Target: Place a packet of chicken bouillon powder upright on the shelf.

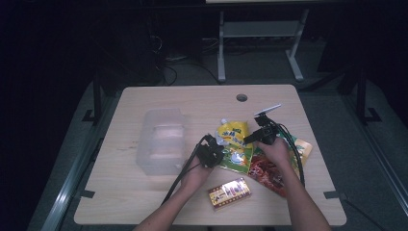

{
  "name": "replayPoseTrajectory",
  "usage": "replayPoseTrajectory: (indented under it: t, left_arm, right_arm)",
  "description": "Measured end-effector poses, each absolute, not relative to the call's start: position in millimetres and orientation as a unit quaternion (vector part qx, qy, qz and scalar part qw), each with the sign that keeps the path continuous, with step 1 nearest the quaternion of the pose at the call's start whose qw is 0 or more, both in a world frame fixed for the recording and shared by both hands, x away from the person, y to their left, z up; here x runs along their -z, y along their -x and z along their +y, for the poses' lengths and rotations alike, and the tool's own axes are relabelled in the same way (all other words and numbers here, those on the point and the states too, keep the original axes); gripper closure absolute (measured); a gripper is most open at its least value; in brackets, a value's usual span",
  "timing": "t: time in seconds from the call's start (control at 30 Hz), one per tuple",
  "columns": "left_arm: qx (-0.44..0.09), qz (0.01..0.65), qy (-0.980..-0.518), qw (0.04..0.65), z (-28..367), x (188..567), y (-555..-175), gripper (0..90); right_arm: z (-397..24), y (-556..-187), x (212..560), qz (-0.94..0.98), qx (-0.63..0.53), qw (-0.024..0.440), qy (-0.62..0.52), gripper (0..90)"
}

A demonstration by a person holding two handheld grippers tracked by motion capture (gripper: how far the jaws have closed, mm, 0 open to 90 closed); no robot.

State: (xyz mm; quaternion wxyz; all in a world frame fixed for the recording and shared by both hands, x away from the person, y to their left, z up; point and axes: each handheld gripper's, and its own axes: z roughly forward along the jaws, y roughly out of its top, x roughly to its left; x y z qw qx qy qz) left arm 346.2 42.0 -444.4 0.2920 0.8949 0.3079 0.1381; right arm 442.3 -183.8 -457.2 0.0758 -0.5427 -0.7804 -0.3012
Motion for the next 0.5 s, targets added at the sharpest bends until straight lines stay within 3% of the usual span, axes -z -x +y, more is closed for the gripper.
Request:
replayPoseTrajectory:
  t: [0.17,0.5]
  left_arm:
    - [-0.139,0.306,-0.893,0.298,42,445,-345,89.3]
    - [-0.119,0.309,-0.885,0.328,45,435,-341,78.7]
  right_arm:
    - [-180,-441,451,-0.790,0.298,0.061,0.532,89.5]
    - [-183,-435,432,-0.791,0.325,0.049,0.516,89.8]
